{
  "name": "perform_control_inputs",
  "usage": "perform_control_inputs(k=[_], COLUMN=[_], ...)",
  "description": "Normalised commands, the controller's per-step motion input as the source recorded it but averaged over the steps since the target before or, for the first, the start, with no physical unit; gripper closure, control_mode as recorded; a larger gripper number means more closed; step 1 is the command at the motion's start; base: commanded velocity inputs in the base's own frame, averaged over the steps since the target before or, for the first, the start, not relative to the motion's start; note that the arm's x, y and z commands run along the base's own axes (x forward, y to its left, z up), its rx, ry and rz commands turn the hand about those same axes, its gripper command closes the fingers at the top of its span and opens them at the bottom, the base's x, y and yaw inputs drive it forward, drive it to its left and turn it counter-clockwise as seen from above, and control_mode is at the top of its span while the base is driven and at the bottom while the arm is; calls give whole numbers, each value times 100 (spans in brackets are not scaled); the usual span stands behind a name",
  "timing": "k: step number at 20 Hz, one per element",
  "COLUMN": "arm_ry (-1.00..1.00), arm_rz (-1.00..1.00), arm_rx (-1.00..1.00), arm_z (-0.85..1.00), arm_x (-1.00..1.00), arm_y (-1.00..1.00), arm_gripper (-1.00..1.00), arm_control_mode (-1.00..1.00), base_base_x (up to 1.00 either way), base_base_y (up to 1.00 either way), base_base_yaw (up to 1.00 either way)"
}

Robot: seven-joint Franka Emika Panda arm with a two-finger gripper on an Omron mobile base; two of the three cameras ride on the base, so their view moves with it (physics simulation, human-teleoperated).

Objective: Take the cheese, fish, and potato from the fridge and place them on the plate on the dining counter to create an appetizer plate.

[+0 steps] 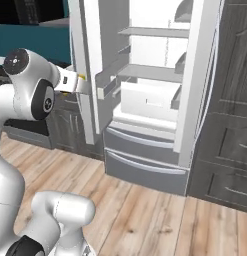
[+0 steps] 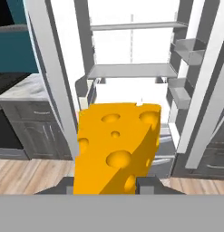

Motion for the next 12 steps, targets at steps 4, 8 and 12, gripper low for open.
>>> perform_control_inputs(k=[4,8,12], arm_ry=[0,0,0], arm_rz=[0,0,0], arm_rx=[0,0,0], arm_z=[0,0,0], arm_x=[0,0,0], arm_y=[0,0,0], arm_gripper=[100,100,100], arm_control_mode=[100,100,100], base_base_x=[-100,-100,-100], base_base_y=[19,24,29], base_base_yaw=[6,8,8])
